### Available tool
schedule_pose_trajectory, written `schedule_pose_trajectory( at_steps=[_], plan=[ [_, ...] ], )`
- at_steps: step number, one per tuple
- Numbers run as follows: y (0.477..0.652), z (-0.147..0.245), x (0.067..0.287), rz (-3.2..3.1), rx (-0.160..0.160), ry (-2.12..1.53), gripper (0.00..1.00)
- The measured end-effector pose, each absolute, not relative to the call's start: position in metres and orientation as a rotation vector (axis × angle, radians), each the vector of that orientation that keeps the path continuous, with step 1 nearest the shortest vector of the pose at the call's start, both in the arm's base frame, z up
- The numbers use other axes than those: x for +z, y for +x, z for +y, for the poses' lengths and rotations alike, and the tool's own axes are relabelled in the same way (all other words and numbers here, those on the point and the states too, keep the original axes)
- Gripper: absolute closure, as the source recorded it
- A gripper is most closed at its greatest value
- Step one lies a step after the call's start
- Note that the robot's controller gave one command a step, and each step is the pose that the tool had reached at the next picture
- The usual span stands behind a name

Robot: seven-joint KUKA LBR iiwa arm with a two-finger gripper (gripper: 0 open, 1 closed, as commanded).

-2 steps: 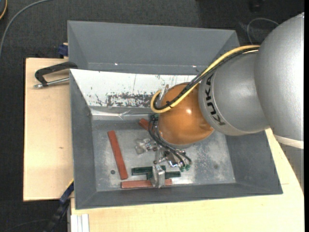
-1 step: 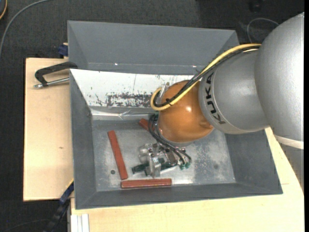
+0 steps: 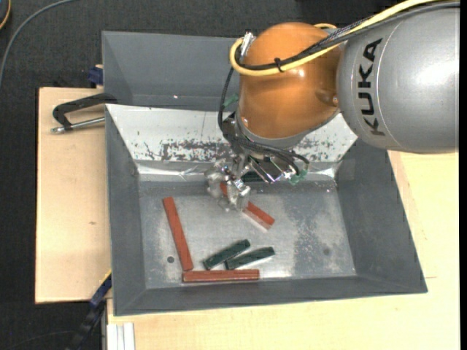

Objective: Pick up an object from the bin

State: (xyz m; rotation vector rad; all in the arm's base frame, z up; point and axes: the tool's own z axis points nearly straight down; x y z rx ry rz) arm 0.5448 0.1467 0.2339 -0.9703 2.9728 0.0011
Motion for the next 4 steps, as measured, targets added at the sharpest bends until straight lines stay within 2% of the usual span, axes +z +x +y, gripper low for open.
schedule_pose_trajectory(
  at_steps=[1,2,3,4],
  plan=[
    [0.543,0.146,0.231,2.981,0.003,-0.971,0.0],
    [0.488,0.092,0.104,3.029,0.001,-0.866,0.0],
    [0.543,0.075,0.07,2.997,0.001,-0.922,0.0],
    [0.498,0.084,0.072,2.87,-0.001,-1.268,0.0]
  ],
)
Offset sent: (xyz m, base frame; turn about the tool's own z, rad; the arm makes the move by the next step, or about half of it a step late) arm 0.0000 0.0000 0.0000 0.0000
